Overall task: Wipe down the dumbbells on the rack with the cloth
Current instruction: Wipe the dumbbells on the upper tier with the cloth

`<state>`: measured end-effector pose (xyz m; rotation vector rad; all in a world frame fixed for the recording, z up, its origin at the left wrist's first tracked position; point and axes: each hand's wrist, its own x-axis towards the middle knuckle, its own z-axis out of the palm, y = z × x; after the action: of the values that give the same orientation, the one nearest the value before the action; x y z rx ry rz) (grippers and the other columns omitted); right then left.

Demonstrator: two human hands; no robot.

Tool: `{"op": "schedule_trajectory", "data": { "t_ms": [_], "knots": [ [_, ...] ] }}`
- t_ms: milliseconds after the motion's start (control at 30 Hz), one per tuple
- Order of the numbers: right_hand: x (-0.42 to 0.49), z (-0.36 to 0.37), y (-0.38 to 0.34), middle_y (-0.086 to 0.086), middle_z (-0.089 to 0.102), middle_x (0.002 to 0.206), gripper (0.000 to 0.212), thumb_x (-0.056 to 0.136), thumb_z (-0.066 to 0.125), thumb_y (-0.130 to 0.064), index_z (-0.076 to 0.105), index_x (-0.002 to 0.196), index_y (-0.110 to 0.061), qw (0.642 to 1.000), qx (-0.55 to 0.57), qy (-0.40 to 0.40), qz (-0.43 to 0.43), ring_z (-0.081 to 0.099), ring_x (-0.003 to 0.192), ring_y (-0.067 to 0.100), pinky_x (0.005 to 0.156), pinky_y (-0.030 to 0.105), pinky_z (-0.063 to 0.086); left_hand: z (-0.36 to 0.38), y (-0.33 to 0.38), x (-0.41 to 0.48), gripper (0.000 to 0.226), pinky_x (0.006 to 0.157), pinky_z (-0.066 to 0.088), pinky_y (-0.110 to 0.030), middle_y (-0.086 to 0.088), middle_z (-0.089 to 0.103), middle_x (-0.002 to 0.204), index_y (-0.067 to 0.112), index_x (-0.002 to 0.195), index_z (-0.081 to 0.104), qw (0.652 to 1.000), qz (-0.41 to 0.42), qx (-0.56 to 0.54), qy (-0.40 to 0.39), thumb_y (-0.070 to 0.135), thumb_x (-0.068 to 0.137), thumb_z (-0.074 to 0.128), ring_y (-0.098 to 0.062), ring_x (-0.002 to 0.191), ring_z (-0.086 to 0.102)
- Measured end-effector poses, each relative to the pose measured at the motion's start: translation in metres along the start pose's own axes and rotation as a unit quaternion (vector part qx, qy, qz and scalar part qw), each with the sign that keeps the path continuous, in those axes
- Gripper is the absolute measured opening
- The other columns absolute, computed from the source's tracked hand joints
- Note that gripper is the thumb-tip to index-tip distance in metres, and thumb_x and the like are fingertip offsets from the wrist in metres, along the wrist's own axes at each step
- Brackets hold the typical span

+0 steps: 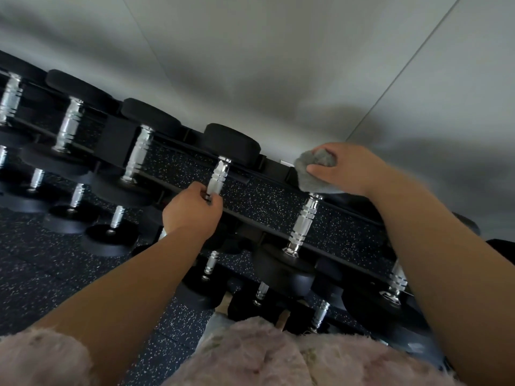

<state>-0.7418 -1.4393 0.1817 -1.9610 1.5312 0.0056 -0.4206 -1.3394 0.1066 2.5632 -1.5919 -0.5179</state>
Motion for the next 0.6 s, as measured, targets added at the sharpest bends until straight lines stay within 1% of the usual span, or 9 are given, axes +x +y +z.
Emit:
{"op": "schedule_trajectory", "data": {
  "t_ms": [67, 133, 167, 233, 333, 433, 533, 600],
  "knots": [
    [0.018, 0.006, -0.012, -0.007, 0.069, 0.109, 0.032, 0.095, 0.061, -0.054, 0.066, 0.114, -0.029, 0.999, -0.032, -0.008, -0.022, 0.063, 0.102, 0.018, 0.089, 0.033, 0.049, 0.001, 0.001, -0.001, 0.024, 0.061, 0.046, -0.033, 0.009, 0.064, 0.078, 0.03, 0.103, 0.06, 1.0, 0.0, 0.003, 0.001, 0.051, 0.096, 0.051, -0.015, 0.068, 0.059],
    [0.029, 0.006, -0.02, -0.004, 0.069, 0.111, 0.037, 0.092, 0.065, -0.055, 0.068, 0.115, -0.026, 0.999, -0.03, -0.022, -0.015, 0.063, 0.103, 0.02, 0.092, 0.037, 0.052, 0.0, 0.002, -0.002, 0.023, 0.06, 0.044, -0.032, 0.009, 0.064, 0.077, 0.03, 0.102, 0.06, 1.0, -0.001, 0.0, 0.004, 0.051, 0.096, 0.052, -0.014, 0.067, 0.058],
    [0.029, 0.003, -0.021, -0.002, 0.069, 0.11, 0.038, 0.091, 0.067, -0.054, 0.068, 0.115, -0.025, 0.999, -0.026, -0.033, -0.009, 0.064, 0.101, 0.02, 0.092, 0.037, 0.052, 0.0, 0.002, -0.002, 0.023, 0.059, 0.044, -0.031, 0.01, 0.064, 0.076, 0.03, 0.101, 0.06, 1.0, -0.002, -0.001, 0.005, 0.051, 0.096, 0.052, -0.013, 0.066, 0.058],
    [0.017, -0.006, -0.017, -0.004, 0.07, 0.106, 0.033, 0.091, 0.069, -0.05, 0.067, 0.113, -0.025, 0.998, -0.019, -0.063, -0.008, 0.065, 0.099, 0.019, 0.089, 0.036, 0.053, 0.0, 0.002, -0.002, 0.022, 0.059, 0.043, -0.031, 0.01, 0.064, 0.076, 0.031, 0.1, 0.06, 1.0, -0.003, -0.001, 0.005, 0.05, 0.096, 0.052, -0.011, 0.065, 0.057],
    [-0.008, -0.022, 0.003, -0.011, 0.069, 0.107, 0.028, 0.092, 0.071, -0.044, 0.066, 0.117, -0.032, 0.996, -0.013, -0.083, 0.001, 0.064, 0.099, 0.014, 0.085, 0.031, 0.049, 0.0, 0.003, -0.002, 0.021, 0.059, 0.042, -0.03, 0.01, 0.063, 0.075, 0.03, 0.101, 0.06, 1.0, -0.004, -0.004, 0.006, 0.05, 0.096, 0.053, -0.01, 0.064, 0.056],
    [-0.014, -0.032, 0.01, -0.015, 0.069, 0.105, 0.028, 0.09, 0.074, -0.049, 0.067, 0.114, -0.036, 0.996, 0.014, -0.083, 0.026, 0.063, 0.091, 0.005, 0.076, 0.026, 0.046, 0.001, 0.003, -0.001, 0.022, 0.06, 0.046, -0.031, 0.01, 0.064, 0.076, 0.031, 0.101, 0.06, 1.0, -0.004, 0.0, 0.005, 0.051, 0.095, 0.052, -0.012, 0.065, 0.057],
    [0.007, -0.023, -0.003, -0.009, 0.07, 0.099, 0.029, 0.092, 0.068, -0.054, 0.068, 0.109, -0.03, 0.995, -0.008, -0.094, 0.021, 0.064, 0.089, 0.01, 0.073, 0.028, 0.045, 0.001, 0.002, 0.0, 0.023, 0.061, 0.047, -0.032, 0.01, 0.065, 0.076, 0.031, 0.101, 0.06, 1.0, -0.007, 0.001, 0.003, 0.052, 0.095, 0.052, -0.013, 0.066, 0.059],
    [0.024, -0.012, -0.015, -0.004, 0.07, 0.101, 0.031, 0.096, 0.064, -0.052, 0.068, 0.11, -0.025, 0.996, -0.002, -0.086, 0.025, 0.064, 0.093, 0.016, 0.077, 0.031, 0.047, 0.0, 0.003, -0.001, 0.022, 0.06, 0.046, -0.031, 0.01, 0.065, 0.076, 0.031, 0.101, 0.06, 1.0, -0.007, -0.002, 0.004, 0.051, 0.095, 0.052, -0.012, 0.065, 0.058]
  ]
}}
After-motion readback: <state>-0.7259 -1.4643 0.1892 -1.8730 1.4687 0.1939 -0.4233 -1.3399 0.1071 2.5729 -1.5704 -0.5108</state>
